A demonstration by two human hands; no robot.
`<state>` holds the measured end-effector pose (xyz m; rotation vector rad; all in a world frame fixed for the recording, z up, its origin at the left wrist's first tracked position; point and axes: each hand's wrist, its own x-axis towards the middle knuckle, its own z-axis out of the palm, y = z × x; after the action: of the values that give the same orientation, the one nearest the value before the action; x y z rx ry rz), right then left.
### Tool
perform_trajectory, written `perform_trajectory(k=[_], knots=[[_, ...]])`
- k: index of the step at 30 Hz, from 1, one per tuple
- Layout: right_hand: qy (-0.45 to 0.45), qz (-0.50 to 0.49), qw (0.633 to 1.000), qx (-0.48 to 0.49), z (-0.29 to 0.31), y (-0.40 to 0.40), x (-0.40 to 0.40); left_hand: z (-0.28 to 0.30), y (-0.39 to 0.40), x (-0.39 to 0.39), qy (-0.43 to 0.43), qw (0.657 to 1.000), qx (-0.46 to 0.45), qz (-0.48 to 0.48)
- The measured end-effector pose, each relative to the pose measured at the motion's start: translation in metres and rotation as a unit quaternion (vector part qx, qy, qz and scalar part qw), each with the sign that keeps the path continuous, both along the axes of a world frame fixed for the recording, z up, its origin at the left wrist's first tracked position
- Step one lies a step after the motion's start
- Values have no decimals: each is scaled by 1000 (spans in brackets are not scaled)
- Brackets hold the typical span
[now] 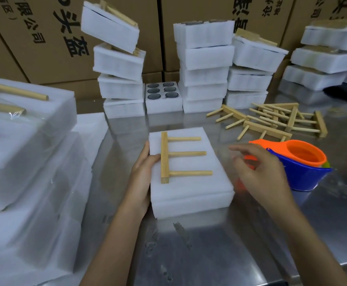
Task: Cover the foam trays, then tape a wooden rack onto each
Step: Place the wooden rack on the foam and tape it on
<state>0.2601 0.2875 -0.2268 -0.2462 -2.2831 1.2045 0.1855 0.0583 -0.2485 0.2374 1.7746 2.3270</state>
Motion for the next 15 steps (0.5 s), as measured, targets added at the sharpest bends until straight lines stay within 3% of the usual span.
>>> perform_trajectory(k=[3, 7, 15], knots=[[37, -150, 977, 146, 5, 40, 4, 1, 1, 2, -6, 1000, 15, 2], [-60, -325, 914, 235, -4, 57, -14, 3, 2, 3, -19, 999, 31, 4], [-35, -303, 901, 310, 7, 64, -23, 10, -1, 3, -29, 998, 11, 50]])
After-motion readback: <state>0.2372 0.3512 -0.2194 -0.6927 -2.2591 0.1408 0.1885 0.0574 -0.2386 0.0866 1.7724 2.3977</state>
